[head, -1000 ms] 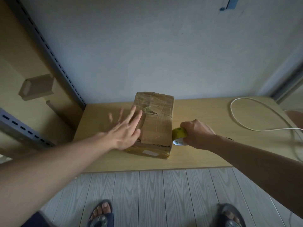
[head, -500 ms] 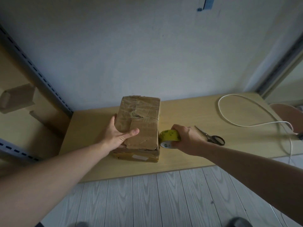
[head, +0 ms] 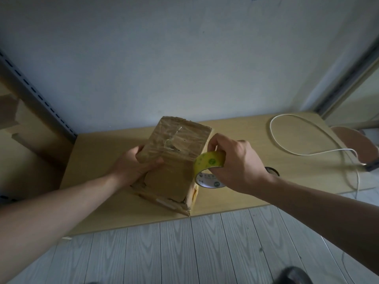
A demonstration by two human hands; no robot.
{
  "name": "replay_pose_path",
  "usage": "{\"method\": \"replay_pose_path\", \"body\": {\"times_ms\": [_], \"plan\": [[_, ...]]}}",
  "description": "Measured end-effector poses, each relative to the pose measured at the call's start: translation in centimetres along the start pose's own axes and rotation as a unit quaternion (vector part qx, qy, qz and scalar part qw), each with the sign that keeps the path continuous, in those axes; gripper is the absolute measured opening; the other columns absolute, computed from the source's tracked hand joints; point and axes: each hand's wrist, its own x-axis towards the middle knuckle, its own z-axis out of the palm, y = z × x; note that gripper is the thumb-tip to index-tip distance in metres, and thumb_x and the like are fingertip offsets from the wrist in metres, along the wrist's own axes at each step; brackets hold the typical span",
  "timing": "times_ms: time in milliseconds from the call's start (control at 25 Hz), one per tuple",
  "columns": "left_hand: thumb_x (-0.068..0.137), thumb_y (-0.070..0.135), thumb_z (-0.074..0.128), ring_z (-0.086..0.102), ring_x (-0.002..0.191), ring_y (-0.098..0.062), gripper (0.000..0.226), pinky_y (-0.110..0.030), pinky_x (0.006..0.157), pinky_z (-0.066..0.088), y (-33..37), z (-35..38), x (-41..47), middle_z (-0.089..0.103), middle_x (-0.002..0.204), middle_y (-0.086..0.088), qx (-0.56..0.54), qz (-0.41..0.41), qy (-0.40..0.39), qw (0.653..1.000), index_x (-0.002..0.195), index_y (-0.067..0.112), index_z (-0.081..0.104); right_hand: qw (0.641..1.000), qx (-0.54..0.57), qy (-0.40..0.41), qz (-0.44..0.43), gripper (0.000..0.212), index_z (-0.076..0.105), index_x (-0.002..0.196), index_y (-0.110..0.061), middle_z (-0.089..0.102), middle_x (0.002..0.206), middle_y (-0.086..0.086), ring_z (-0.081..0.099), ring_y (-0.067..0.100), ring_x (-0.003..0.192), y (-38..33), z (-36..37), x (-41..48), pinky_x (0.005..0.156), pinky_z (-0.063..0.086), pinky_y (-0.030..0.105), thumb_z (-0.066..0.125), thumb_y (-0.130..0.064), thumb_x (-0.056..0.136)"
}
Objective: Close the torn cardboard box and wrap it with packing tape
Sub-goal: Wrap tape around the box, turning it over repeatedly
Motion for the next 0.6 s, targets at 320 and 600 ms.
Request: {"method": "replay_pose_path", "body": {"times_ms": [320, 600], "plan": [[0.088, 0.061, 0.057, 0.075, 0.092, -0.014, 0.049, -0.023, 0.07, 0.057, -1.7, -1.9, 0.1, 0.078, 0.103, 0.0, -0.209, -0.116, -0.004, 0.971, 0.113, 0.021, 0.071, 0.998, 0.065, 0.011, -0.01, 0.032, 0.051, 0.096, -0.03, 0.056, 0.069, -0.01, 0.054, 0.005, 0.059, -4.3, 0.5, 3.3, 0.047, 0.039, 0.015, 0.071, -0.018, 0.073], [0.098, 0.069, 0.036, 0.062, 0.118, -0.018, 0.06, -0.04, 0.108, 0.046, -4.9, -1.8, 0.8, 0.063, 0.135, 0.0, -0.104, -0.082, 0.019, 0.991, 0.136, 0.028, 0.058, 0.996, 0.073, -0.033, -0.033, 0.027, 0.051, 0.092, -0.028, 0.057, 0.078, -0.01, 0.054, 0.006, 0.067, -4.5, 1.5, 5.8, 0.052, 0.037, 0.012, 0.07, -0.016, 0.077]]}}
